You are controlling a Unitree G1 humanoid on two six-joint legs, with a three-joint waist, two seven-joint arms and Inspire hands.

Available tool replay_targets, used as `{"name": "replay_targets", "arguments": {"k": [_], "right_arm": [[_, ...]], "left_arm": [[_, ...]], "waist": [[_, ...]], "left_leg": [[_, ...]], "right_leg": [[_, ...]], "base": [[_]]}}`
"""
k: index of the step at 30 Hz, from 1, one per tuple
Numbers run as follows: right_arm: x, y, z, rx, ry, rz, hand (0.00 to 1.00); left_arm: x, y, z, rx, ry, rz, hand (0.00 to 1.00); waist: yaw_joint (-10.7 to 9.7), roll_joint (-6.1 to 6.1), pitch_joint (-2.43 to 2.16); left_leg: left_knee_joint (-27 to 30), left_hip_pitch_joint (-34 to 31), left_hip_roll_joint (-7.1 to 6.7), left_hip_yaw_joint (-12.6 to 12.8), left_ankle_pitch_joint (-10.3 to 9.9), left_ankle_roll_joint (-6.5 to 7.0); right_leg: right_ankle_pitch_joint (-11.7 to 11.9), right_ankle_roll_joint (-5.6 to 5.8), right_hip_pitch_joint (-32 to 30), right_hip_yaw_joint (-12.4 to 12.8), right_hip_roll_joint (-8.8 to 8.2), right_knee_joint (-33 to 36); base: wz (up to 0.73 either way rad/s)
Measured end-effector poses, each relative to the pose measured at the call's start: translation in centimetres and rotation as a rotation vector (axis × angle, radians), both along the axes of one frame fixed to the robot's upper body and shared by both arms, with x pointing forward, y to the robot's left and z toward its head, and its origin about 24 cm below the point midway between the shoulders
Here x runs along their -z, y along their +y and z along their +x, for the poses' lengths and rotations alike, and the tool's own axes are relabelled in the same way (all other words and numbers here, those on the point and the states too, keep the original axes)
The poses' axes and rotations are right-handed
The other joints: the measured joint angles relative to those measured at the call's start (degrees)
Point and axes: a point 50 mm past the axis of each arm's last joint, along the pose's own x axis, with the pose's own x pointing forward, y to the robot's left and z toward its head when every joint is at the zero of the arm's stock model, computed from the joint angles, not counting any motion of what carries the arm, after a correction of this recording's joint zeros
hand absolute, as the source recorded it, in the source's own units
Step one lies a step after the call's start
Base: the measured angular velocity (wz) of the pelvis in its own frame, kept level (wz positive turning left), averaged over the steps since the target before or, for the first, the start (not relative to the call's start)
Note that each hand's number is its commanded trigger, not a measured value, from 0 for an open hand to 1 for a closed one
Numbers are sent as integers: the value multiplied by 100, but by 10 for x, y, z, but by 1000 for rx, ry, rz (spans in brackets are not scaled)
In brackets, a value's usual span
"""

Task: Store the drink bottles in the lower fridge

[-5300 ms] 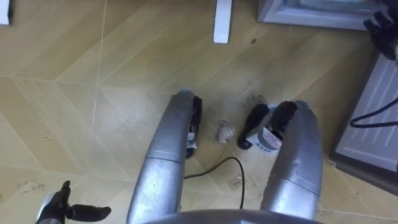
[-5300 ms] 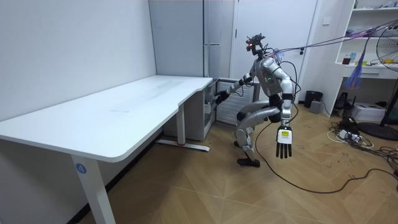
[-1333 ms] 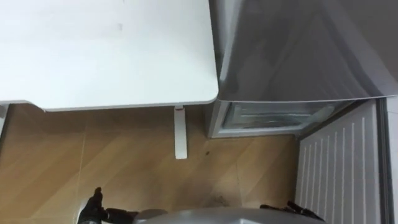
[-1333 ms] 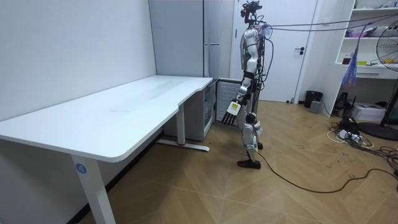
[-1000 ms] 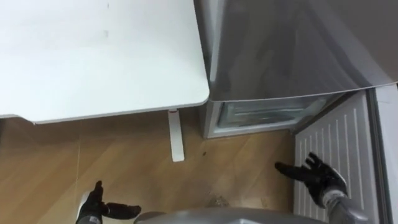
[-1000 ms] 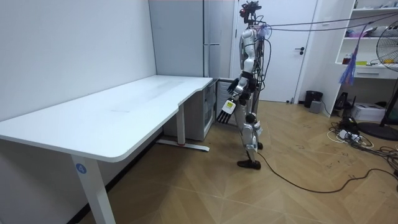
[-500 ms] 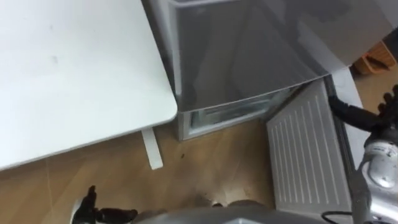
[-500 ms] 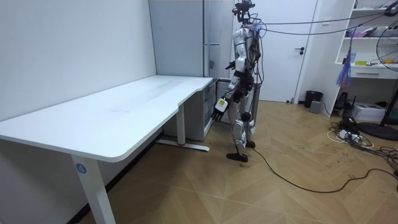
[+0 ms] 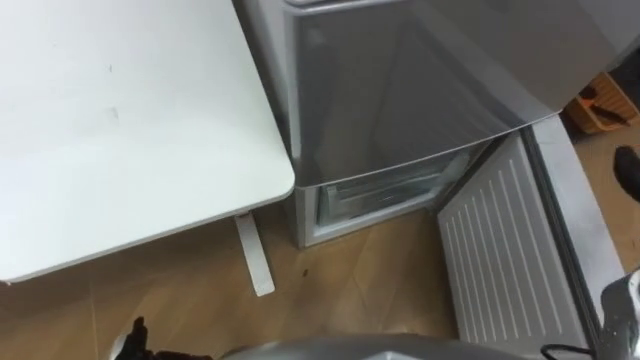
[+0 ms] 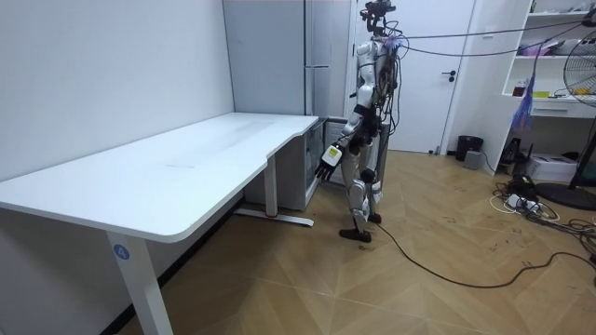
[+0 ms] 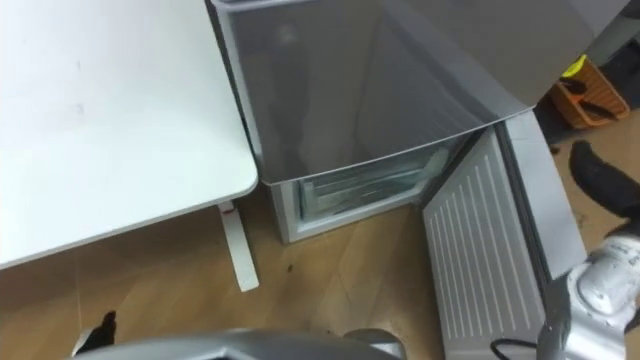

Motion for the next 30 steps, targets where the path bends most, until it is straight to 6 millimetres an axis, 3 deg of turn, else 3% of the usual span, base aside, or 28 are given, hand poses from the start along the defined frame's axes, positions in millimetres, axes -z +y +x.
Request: {"name": "replay_targets", "arguments": {"k": [4,10,14,18,24,30], "right_arm": [[24,-3,-16,84,86,88,0],[42,-7,-31,177,147,157,0],[59,-9,-43,223,224,213,0],[78,-10,-68,274,285,319,0],[84,-21,-95,406,206,439,0],[99,-17,-113,465,198,558,0]], "left_arm": [[0,0,-4,-4,8,-9,0],[1,0,-1,-3,7,-12,0],[0,0,1,-1,2,-11,0],[0,3,0,-21,7,-5,0],[-3,12,-5,-65,7,21,0],[-3,12,-9,-72,32,21,0]], "waist": [[-46,6,-20],[-76,-28,-32],[-89,-26,-31],[-98,-21,-16],[-120,-30,-26],[-88,-148,-46]], "left_leg": [[0,-19,1,-2,27,-18],[-30,-25,0,-28,23,-21],[-70,-6,4,-23,8,-21],[-90,21,12,-35,-2,-22],[-63,36,1,-40,-4,-25],[48,51,8,-54,-57,-25]], "right_leg": [[-7,-7,-41,-46,5,-1],[-1,-18,-26,-115,0,-5],[-1,-18,-24,-122,0,-2],[-1,-17,23,-141,2,-4],[-25,-20,82,-147,-4,-11],[-39,-26,131,-171,-5,-16]], "base": [[3],[4],[0],[-2],[0],[2]]}}
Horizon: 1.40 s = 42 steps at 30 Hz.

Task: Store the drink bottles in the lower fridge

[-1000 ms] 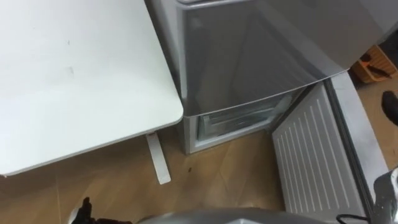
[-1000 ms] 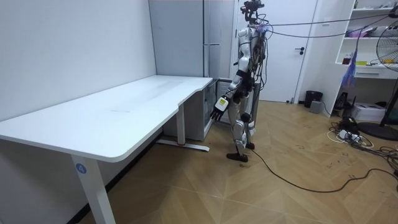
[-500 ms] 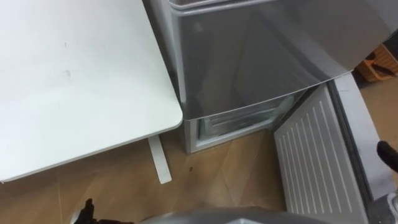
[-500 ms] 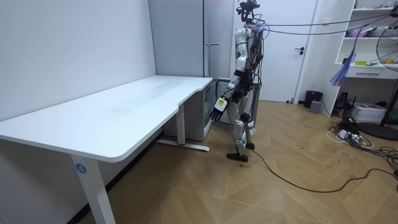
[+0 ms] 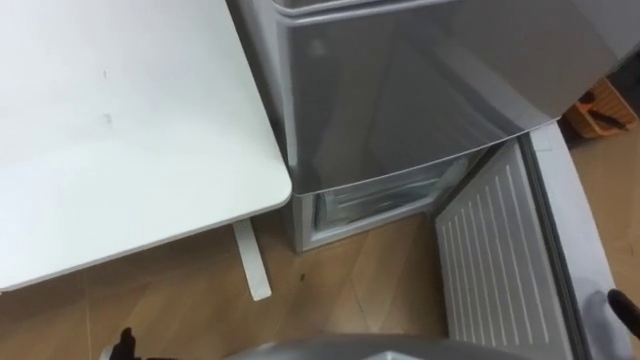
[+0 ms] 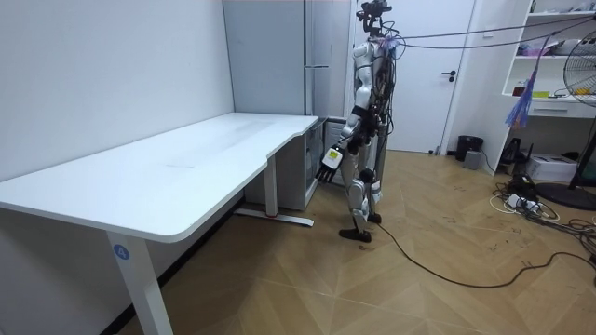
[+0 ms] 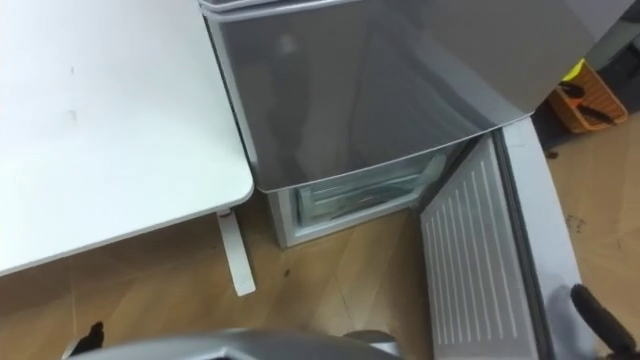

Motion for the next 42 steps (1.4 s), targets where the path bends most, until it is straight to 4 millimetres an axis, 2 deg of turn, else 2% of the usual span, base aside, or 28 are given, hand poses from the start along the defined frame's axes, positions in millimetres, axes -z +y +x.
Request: {"name": "replay_targets", "arguments": {"k": [3,9,12,14,17,18,19,20,21,22,23,24,25,26,27,28,29,31,34,36,37,42], "right_arm": [[5,2,-5,43,-33,53,0],[5,0,-13,157,-165,98,0],[10,7,-18,185,-243,137,0],[11,10,-23,206,-300,153,0],[15,20,-8,136,-366,193,0],[16,30,8,30,-371,217,0],[15,45,31,-119,-382,251,0],[14,56,45,-210,-394,272,0],[11,88,73,-434,-405,323,0],[7,131,93,-677,-419,396,0],[4,152,103,-767,-443,421,0],[-5,187,123,-898,-510,487,0],[-16,225,146,-1059,-599,578,0],[-23,246,158,-1156,-651,633,0],[-42,291,175,-1349,-745,742,0],[-53,321,182,-1396,-770,844,0],[-51,326,179,-1394,-779,883,0],[-52,340,166,-1527,-773,1021,0],[-57,349,165,-1622,-773,1111,0],[-60,347,168,-1648,-786,1122,0],[-59,343,169,-1650,-786,1121,0],[-52,329,168,-1650,-739,1110,0]], "left_arm": [[1,-1,-3,-7,24,-5,0],[3,-1,-3,-8,51,-10,0],[5,-4,2,28,82,-22,0],[6,-6,3,56,102,-23,0],[8,-12,21,99,94,-48,0],[9,-16,31,135,93,-56,0],[11,-22,39,171,101,-67,0],[11,-24,47,192,96,-69,0],[9,-24,59,246,101,-57,0],[8,-24,72,315,117,-41,0],[7,-26,80,342,119,-37,0],[6,-31,93,388,116,-29,0],[5,-35,99,426,117,-26,0],[5,-37,103,444,115,-23,0],[4,-41,108,482,115,-16,0],[4,-46,113,512,106,-9,0],[4,-48,114,520,102,-5,0],[8,-55,104,540,133,-10,0],[11,-55,94,529,173,-19,0],[13,-58,89,525,188,-36,0],[14,-61,86,524,195,-46,0],[14,-60,81,519,207,-51,0]], "waist": [[8,-41,4],[-12,-33,0],[-27,6,-17],[14,18,-23],[217,72,-27],[407,94,-18],[696,122,-10],[876,134,-3],[1156,140,4],[1365,139,4],[1504,138,5],[1745,124,12],[1884,116,36],[1952,112,45],[2044,105,124],[2121,74,139],[2189,55,145],[2244,73,158],[2274,76,154],[2266,97,148],[2255,140,172],[2188,157,160]], "left_leg": [[118,-37,12,-2,-91,10],[245,-131,9,-21,-174,39],[279,-169,54,43,-203,35],[345,-167,55,50,-229,45],[406,-301,91,320,-243,72],[425,-402,120,544,-231,98],[396,-537,199,838,-207,128],[398,-598,289,958,-197,134],[441,-714,444,1225,-198,135],[463,-748,534,1368,-177,122],[460,-767,566,1437,-145,114],[451,-838,581,1542,-85,106],[419,-888,539,1596,-1,96],[425,-932,521,1599,33,88],[421,-961,461,1555,103,83],[432,-1012,421,1532,147,54],[444,-1041,423,1496,210,34],[475,-1242,442,1317,347,-35],[500,-1324,455,1257,434,-80],[489,-1264,461,1245,438,-87],[478,-1207,455,1236,436,-89],[466,-1153,445,1214,429,-92]], "right_leg": [[-2,3,28,-1,3,3],[-11,28,-21,0,-9,47],[-7,27,-110,-82,11,212],[-5,27,-107,-130,5,246],[56,42,-426,-168,-10,441],[167,44,-614,-114,2,421],[393,24,-846,-115,65,334],[534,-3,-955,-141,114,273],[601,-29,-1146,-392,188,450],[426,-50,-1139,-728,200,839],[353,-47,-1088,-796,202,934],[194,-16,-933,-915,179,952],[46,-11,-781,-958,144,851],[-7,-20,-723,-964,132,741],[-95,-151,-644,-1028,101,554],[-202,-348,-648,-1080,79,455],[-214,-423,-690,-1095,93,405],[-226,-527,-768,-1281,125,412],[-240,-604,-878,-1333,148,457],[-245,-612,-827,-1339,155,432],[-245,-611,-759,-1348,154,404],[-245,-608,-667,-1378,151,403]], "base": [[0],[0],[-6],[-5],[-52],[-117],[-140],[-166],[-138],[-115],[-63],[-41],[-28],[0],[31],[39],[39],[39],[14],[-2],[0],[2]]}}
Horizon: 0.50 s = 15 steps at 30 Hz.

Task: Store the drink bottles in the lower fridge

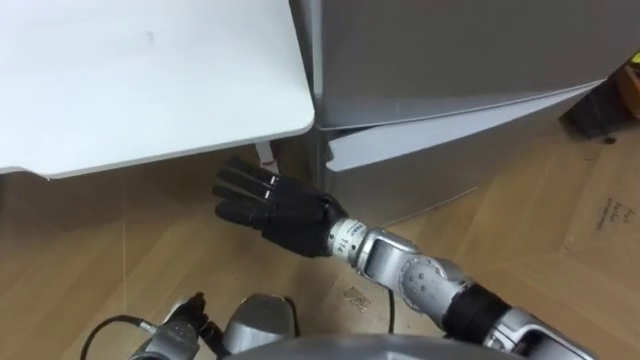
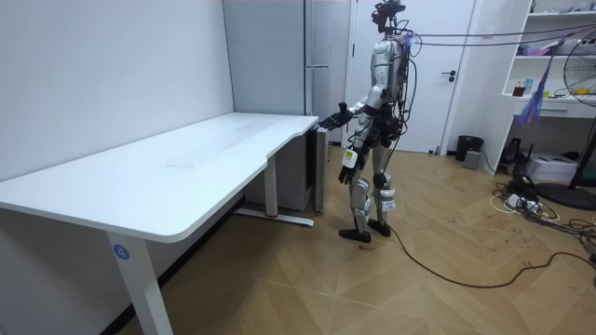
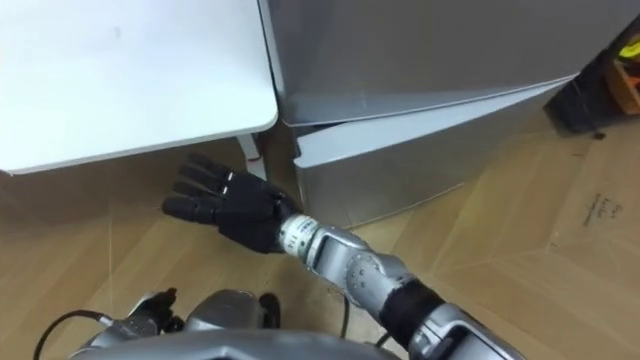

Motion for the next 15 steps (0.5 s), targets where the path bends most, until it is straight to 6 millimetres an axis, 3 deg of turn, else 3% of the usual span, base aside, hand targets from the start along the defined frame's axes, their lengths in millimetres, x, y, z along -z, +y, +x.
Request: {"name": "replay_targets", "arguments": {"k": [4,6,7,9,14,15], "right_arm": [[10,-27,-2,62,16,-63,0],[20,-43,-6,106,45,-96,0],[29,-54,-13,128,69,-141,0],[42,-75,-25,138,99,-238,0],[81,-149,-65,203,263,-562,0],[88,-167,-78,217,322,-640,0]], "left_arm": [[2,1,-14,-31,28,-18,0],[3,1,-20,-38,44,-22,0],[4,1,-25,-45,55,-22,0],[5,3,-35,-73,66,-29,0],[4,13,-47,-171,61,-24,0],[3,16,-52,-194,57,-22,0]], "waist": [[-182,98,-70],[-306,137,-81],[-356,162,-132],[-453,156,-174],[-768,61,-182],[-823,15,-156]], "left_leg": [[43,-18,-23,-102,-11,10],[35,41,-78,-145,-13,11],[24,51,-90,-227,-13,11],[-37,147,-112,-258,-12,11],[-34,219,-223,-424,-43,40],[-43,232,-285,-461,-55,55]], "right_leg": [[4,8,60,-92,-7,-5],[-2,20,122,-130,-13,-50],[-10,32,171,-180,-13,-100],[-33,57,249,-173,-30,-95],[-114,131,441,-352,-101,-96],[-131,154,517,-423,-129,-96]], "base": [[11],[16],[22],[12],[21],[21]]}}
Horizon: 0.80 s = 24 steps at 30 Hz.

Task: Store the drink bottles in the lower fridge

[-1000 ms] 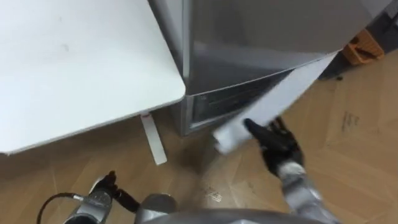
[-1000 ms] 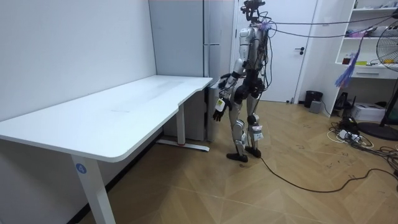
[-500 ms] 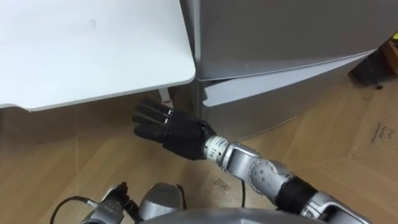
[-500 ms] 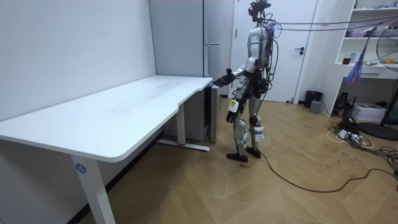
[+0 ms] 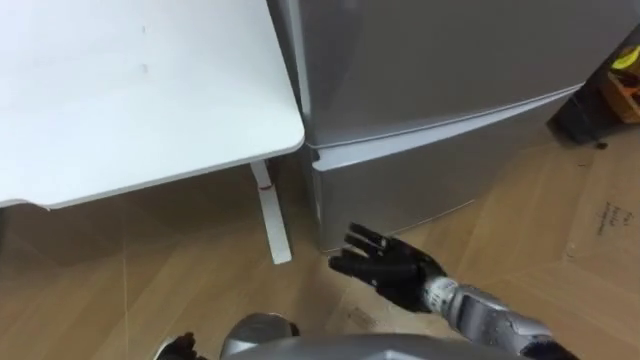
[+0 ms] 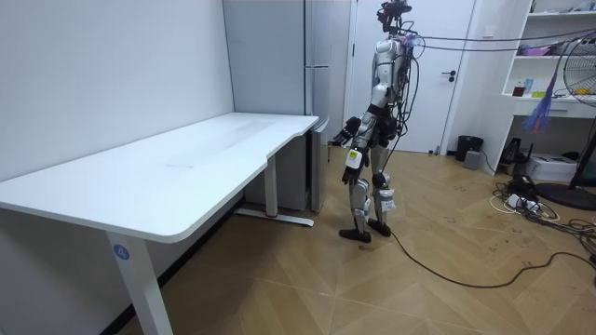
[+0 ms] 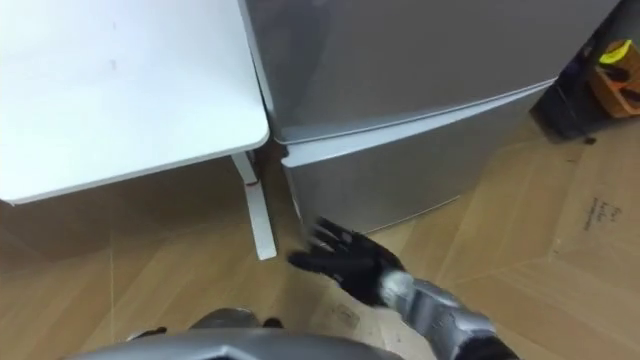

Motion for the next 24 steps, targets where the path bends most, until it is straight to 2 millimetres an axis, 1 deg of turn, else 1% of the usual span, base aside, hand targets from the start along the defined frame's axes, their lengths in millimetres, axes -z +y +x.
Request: {"name": "replay_targets", "arguments": {"k": [1,2,3,4,5,6,7,8,9,10,11,12,13,14,15,16,17,18,19,20,21,23,24], "right_arm": [[5,-17,-15,25,62,-67,0],[7,-25,-23,40,93,-93,0],[10,-40,-39,54,152,-147,0],[11,-52,-52,57,202,-199,0],[11,-56,-57,63,222,-218,0],[11,-63,-65,65,252,-256,0],[12,-67,-69,59,276,-287,0],[12,-68,-71,62,284,-299,0],[13,-66,-73,107,282,-297,0],[13,-66,-74,146,286,-301,0],[14,-66,-77,161,298,-304,0],[15,-65,-79,186,308,-303,0],[16,-62,-79,207,307,-294,0],[16,-60,-79,217,307,-289,0],[17,-57,-78,237,308,-277,0],[19,-53,-78,252,313,-269,0],[19,-52,-79,260,316,-266,0],[20,-51,-84,283,332,-269,0],[21,-50,-86,298,345,-271,0],[21,-50,-86,291,346,-274,0],[21,-51,-86,276,343,-283,0],[21,-51,-86,265,342,-290,0],[21,-51,-86,257,341,-301,0]], "left_arm": [[-1,3,-1,-27,-12,2,0],[-1,4,-1,-38,-15,3,0],[-1,6,0,-62,-28,-4,0],[-2,7,-1,-76,-34,-10,0],[-2,8,-1,-85,-35,-12,0],[-2,9,1,-92,-42,-21,0],[-2,8,2,-92,-46,-30,0],[-1,7,1,-93,-39,-32,0],[-1,9,0,-98,-37,-30,0],[-1,11,-2,-113,-33,-25,0],[-1,11,-3,-119,-30,-23,0],[-1,13,-4,-124,-28,-18,0],[-2,15,-3,-125,-34,-12,0],[-2,16,-4,-131,-35,-9,0],[-3,19,-4,-140,-35,-2,0],[-4,22,-6,-141,-30,5,0],[-4,22,-5,-142,-30,9,0],[-4,21,-5,-163,-35,4,0],[-3,19,-4,-172,-42,-3,0],[-3,18,-3,-181,-46,-4,0],[-3,18,-4,-191,-48,0,0],[-3,20,-9,-204,-39,8,0],[-3,20,-13,-206,-30,16,0]], "waist": [[-67,-33,-2],[-90,-52,0],[-96,-73,0],[-102,-84,-4],[-105,-86,-2],[-135,-96,11],[-185,-74,20],[-214,-72,43],[-323,-23,66],[-364,-20,70],[-402,-8,75],[-444,46,68],[-517,139,40],[-575,126,57],[-675,99,85],[-731,21,86],[-739,-28,87],[-770,-27,74],[-745,14,62],[-728,26,63],[-725,67,66],[-709,87,82],[-705,91,80]], "left_leg": [[16,17,-40,-41,-22,21],[42,19,-73,-78,-45,27],[137,12,-110,-115,-128,57],[200,19,-146,-115,-241,109],[233,29,-178,-131,-279,122],[308,33,-258,-190,-403,205],[374,34,-330,-314,-497,259],[397,47,-358,-373,-518,292],[408,125,-444,-519,-529,380],[411,235,-495,-668,-550,414],[411,293,-523,-760,-568,441],[410,415,-539,-1018,-602,492],[412,450,-523,-1258,-615,516],[408,460,-519,-1384,-614,520],[396,495,-527,-1560,-590,539],[395,533,-598,-1745,-604,552],[402,536,-658,-1830,-621,555],[413,559,-710,-2019,-655,553],[342,596,-695,-2112,-664,541],[306,602,-692,-2148,-664,541],[256,602,-667,-2161,-665,536],[171,677,-639,-2155,-664,532],[123,732,-624,-2154,-664,531]], "right_leg": [[-49,34,38,-68,-50,30],[-77,56,63,-108,-75,66],[-145,108,81,-127,-121,136],[-235,166,107,-197,-201,310],[-291,196,106,-229,-261,417],[-408,286,79,-312,-395,687],[-467,360,-24,-386,-547,1163],[-464,363,-116,-377,-608,1490],[-426,376,-248,-310,-788,2083],[-332,413,-338,-88,-887,2544],[-259,412,-372,56,-891,2704],[-148,405,-478,414,-786,2864],[-209,435,-522,755,-560,2603],[-235,443,-541,874,-476,2416],[-244,461,-547,1018,-369,1946],[-106,457,-532,1186,-311,1334],[98,448,-510,1365,-259,973],[224,577,-433,1587,-188,626],[308,581,-240,1520,-142,317],[332,578,-180,1501,-126,195],[396,578,-93,1453,-93,56],[409,574,-3,1463,-64,-84],[408,574,46,1485,-50,-135]], "base": [[26],[29],[25],[21],[25],[39],[48],[69],[72],[69],[64],[77],[88],[104],[105],[100],[92],[73],[61],[29],[10],[0],[-5]]}}
